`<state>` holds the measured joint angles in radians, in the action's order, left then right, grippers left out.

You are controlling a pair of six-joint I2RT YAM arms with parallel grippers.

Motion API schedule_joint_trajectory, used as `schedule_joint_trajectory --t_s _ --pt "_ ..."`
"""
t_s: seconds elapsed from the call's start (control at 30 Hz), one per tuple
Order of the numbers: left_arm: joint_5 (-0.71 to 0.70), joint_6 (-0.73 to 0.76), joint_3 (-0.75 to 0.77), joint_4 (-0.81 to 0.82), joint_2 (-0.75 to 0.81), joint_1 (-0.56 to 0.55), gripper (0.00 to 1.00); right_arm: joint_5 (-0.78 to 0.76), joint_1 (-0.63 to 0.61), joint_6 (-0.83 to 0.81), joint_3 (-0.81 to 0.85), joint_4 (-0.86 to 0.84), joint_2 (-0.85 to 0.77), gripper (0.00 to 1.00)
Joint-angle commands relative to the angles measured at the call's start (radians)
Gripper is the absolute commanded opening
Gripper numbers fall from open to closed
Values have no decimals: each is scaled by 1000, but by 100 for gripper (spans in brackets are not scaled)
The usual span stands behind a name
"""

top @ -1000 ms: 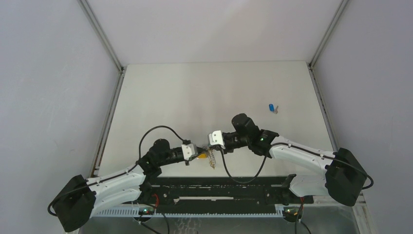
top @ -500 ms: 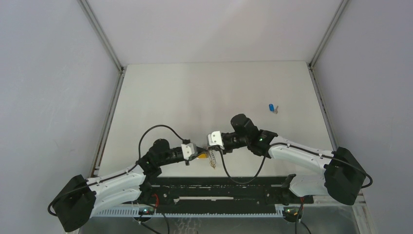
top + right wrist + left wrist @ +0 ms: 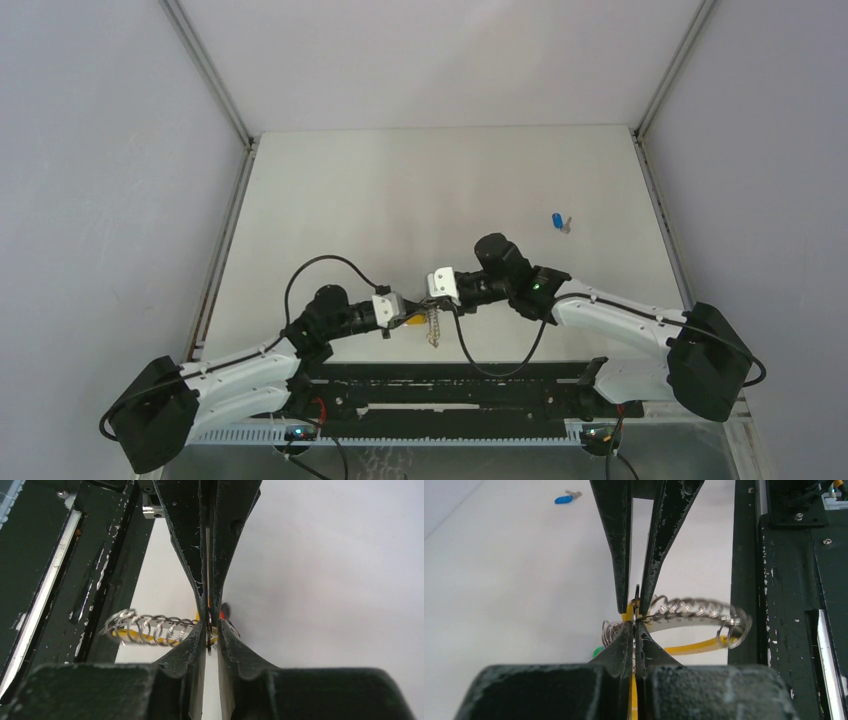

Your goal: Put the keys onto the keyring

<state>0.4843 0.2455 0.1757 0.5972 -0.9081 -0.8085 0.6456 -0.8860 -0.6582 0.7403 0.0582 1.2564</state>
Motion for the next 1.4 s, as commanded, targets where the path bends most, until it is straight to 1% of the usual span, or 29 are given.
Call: schedule_joint_trajectory --t_s 0.0,0.03,0.07,0.27,0.4,0.53,0.9,1.07,1.23,1.37 --pt "12 -7 -19 127 27 -6 0 50 1 40 15 -33 -62 16" --pt "11 -6 -18 124 28 -6 0 53 6 41 14 -21 -73 20" --pt "11 -5 -16 121 27 -6 0 57 11 47 14 -10 -82 22" --pt "-1 -2 -12 104 28 -6 0 45 22 62 14 46 -138 26" --pt "-1 0 -12 102 29 -6 0 8 24 63 7 64 -161 26" --pt "12 0 -12 101 29 -6 0 -12 45 59 -1 54 -145 24" --pt "20 0 -11 95 36 -6 0 1 53 41 -1 23 -72 23" --pt "25 -1 -9 96 33 -6 0 0 55 37 -1 10 -61 17" --pt "27 -3 -8 96 30 -6 0 2 55 38 -1 6 -61 0" --pt "27 -2 -4 88 27 -6 0 3 48 34 0 5 -64 0"
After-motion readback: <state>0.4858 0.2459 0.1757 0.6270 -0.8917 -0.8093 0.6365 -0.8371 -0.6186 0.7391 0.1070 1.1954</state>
